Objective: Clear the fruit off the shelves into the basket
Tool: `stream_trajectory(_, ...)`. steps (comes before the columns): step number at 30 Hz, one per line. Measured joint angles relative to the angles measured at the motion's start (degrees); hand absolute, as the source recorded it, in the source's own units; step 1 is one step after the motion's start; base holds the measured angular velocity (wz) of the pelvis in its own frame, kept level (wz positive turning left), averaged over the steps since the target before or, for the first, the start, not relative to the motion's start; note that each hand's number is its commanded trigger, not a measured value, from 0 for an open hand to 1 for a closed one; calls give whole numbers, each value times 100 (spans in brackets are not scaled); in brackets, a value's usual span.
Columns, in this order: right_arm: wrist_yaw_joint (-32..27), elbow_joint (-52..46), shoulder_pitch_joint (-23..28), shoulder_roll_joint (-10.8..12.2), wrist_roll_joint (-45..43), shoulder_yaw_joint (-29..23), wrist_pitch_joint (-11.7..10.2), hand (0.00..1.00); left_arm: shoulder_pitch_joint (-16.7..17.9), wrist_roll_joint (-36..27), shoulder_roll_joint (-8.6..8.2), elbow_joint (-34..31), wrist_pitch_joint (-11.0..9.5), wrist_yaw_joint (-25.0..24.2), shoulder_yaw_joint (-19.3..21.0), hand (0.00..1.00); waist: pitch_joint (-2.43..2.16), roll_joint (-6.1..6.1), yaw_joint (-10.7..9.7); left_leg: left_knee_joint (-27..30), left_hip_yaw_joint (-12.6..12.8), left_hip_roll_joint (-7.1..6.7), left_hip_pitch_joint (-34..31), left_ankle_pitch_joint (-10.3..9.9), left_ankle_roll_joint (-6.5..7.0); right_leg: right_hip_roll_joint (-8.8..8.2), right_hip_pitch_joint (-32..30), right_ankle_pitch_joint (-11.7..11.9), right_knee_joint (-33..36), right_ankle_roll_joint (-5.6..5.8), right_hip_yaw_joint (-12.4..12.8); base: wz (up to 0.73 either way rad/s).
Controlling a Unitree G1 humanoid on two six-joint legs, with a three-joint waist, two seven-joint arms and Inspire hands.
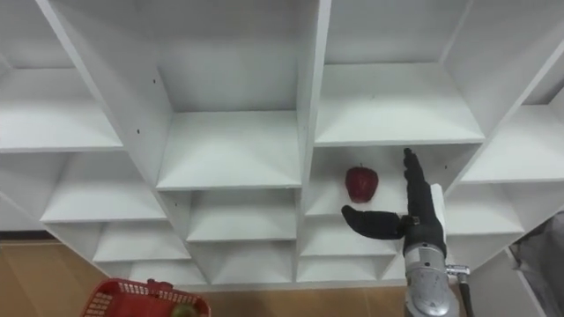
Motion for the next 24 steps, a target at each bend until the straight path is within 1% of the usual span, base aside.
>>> stream_trajectory(3,-4,40,-25,-59,-1,-6,3,0,-8,6,12,-107,7,-21,5,100,3,-15,57,78,-64,-6,-132,0,0,-16,-96,-5,54,-2,-55,8)
stream_trajectory(4,-2,96,-100,-85,-3,-6,2,0,-25,7,23,-149,7,-31,4,100,13,-25,93,116,-70,-5,-216,0,1,-21,-146,-15,110,-9,-63,5)
stream_trajectory(6,-9,237,-272,-100,-70,-6,-11,0,-26,4,43,-185,7,-38,-5,100,31,-28,87,224,-106,-6,-336,0,1,-33,-220,-16,157,-12,-86,10)
stream_trajectory(8,-46,527,-572,-137,-151,-7,-14,0,-91,6,93,-188,7,-76,-12,100,51,-44,87,294,-169,-14,-521,1,2,-53,-355,-24,203,-21,-175,18)
stream_trajectory(9,-64,576,-645,-146,-171,-7,-13,0,-116,6,108,-188,7,-86,-12,100,56,-51,92,311,-214,-16,-567,4,6,-56,-393,-23,216,-22,-191,20)
stream_trajectory(10,-87,628,-785,-153,-183,-7,-15,0,-157,4,138,-187,7,-125,-22,100,63,-58,93,394,-232,-19,-700,6,7,-68,-488,-30,274,-32,-226,15)
stream_trajectory(12,-90,867,-1112,-154,-196,-7,-37,0,-213,3,141,-166,7,-159,-31,100,68,-64,105,491,-243,-21,-849,6,7,-102,-623,-48,371,-46,-312,12)
stream_trajectory(13,-122,1091,-1326,-160,-197,-8,-51,0,-276,3,141,-130,7,-176,-57,100,69,-66,100,526,-267,-26,-925,7,9,-131,-684,-56,410,-50,-342,11)
stream_trajectory(16,-204,1489,-1648,-161,-198,-9,-54,0,-471,0,135,26,18,-199,-81,100,78,-78,135,599,-373,-47,-1036,12,15,-161,-727,-68,428,-51,-452,19)
stream_trajectory(18,-210,1547,-1806,-167,-201,-12,-57,0,-571,0,136,150,24,-199,-76,100,79,-78,187,613,-385,-70,-1131,23,27,-171,-865,-110,545,-51,-451,4)
stream_trajectory(20,-262,1624,-2019,-286,-219,-19,-62,0,-743,1,136,234,28,-247,-76,100,85,-86,252,692,-389,-93,-1371,43,44,-248,-1144,-140,716,-57,-462,5)
stream_trajectory(22,-275,1691,-2144,-387,-257,-25,-67,0,-828,9,135,249,28,-253,-76,100,92,-107,287,704,-385,-99,-1519,85,59,-269,-1328,-152,838,-58,-476,6)
stream_trajectory(24,-329,1857,-2313,-404,-254,-21,-67,0,-868,7,137,285,30,-251,-82,100,101,-113,294,767,-385,-98,-1626,89,63,-282,-1434,-152,917,-58,-475,2)
